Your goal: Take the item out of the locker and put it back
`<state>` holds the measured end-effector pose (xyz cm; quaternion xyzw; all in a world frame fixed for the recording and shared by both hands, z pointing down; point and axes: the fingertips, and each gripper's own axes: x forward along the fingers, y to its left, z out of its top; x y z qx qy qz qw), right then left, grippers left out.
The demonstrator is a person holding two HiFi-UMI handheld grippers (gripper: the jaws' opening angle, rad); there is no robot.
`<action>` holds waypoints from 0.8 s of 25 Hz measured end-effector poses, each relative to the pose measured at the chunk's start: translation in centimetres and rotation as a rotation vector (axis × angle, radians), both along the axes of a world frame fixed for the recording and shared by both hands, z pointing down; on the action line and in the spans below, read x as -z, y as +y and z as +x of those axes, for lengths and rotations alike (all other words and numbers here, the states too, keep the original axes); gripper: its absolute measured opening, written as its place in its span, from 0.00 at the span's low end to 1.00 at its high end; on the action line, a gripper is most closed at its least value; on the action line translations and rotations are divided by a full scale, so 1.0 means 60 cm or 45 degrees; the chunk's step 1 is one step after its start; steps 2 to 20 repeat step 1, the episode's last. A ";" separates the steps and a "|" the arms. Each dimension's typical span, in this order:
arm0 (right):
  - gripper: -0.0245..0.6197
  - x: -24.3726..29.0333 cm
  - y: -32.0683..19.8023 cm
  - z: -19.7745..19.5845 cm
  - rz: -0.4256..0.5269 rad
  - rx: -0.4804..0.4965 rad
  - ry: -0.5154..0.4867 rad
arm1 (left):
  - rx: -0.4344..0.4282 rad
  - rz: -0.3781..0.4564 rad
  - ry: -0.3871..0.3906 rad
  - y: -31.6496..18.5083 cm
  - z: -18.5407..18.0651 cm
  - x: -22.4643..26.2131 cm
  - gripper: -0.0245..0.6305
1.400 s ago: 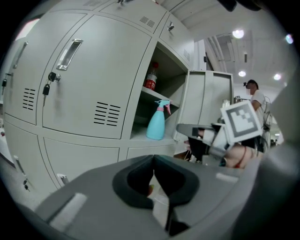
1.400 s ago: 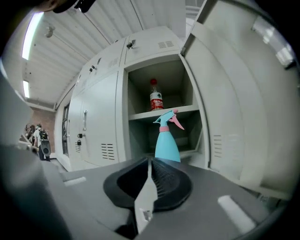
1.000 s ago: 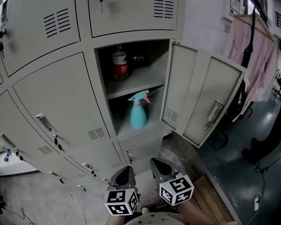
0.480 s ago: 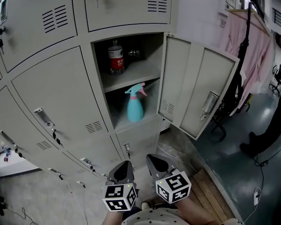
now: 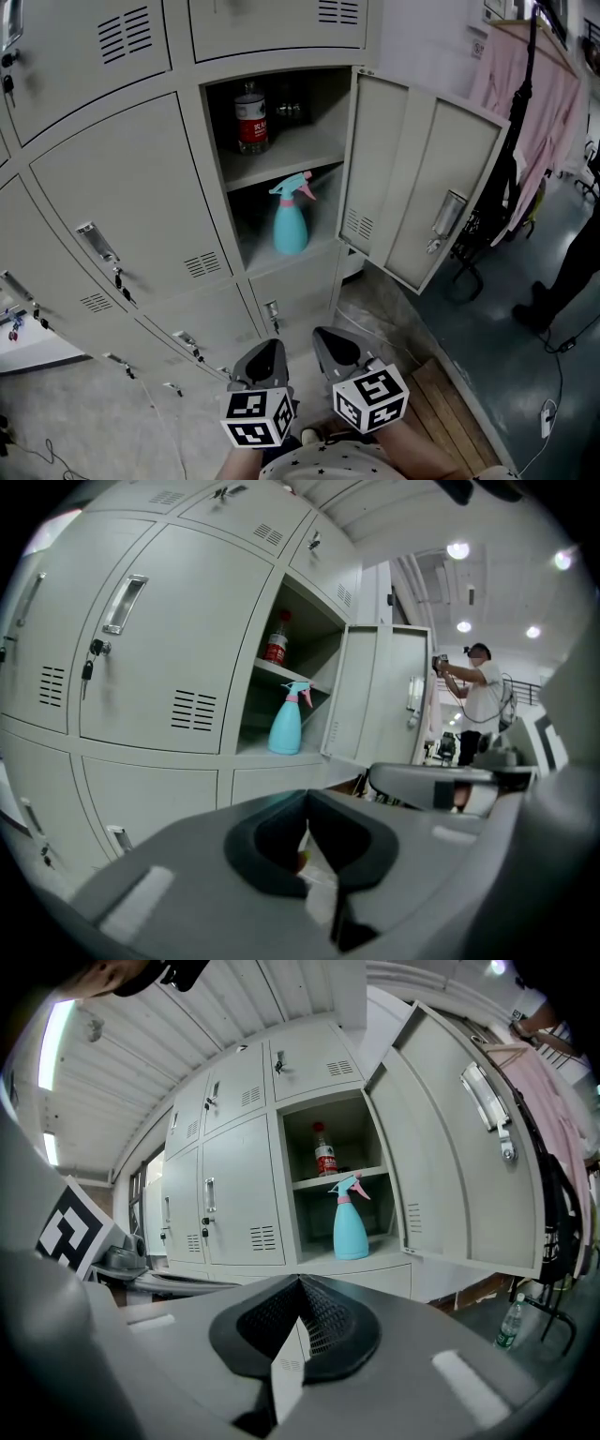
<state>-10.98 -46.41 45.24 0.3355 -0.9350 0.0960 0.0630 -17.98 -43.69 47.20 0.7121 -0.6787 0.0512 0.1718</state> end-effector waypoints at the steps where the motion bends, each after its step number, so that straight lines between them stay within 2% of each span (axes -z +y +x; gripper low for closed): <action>1: 0.04 0.000 0.001 0.001 0.001 -0.002 -0.001 | -0.002 0.001 0.000 0.001 0.001 0.000 0.05; 20: 0.04 0.000 0.001 0.001 0.001 -0.002 -0.001 | -0.002 0.001 0.000 0.001 0.001 0.000 0.05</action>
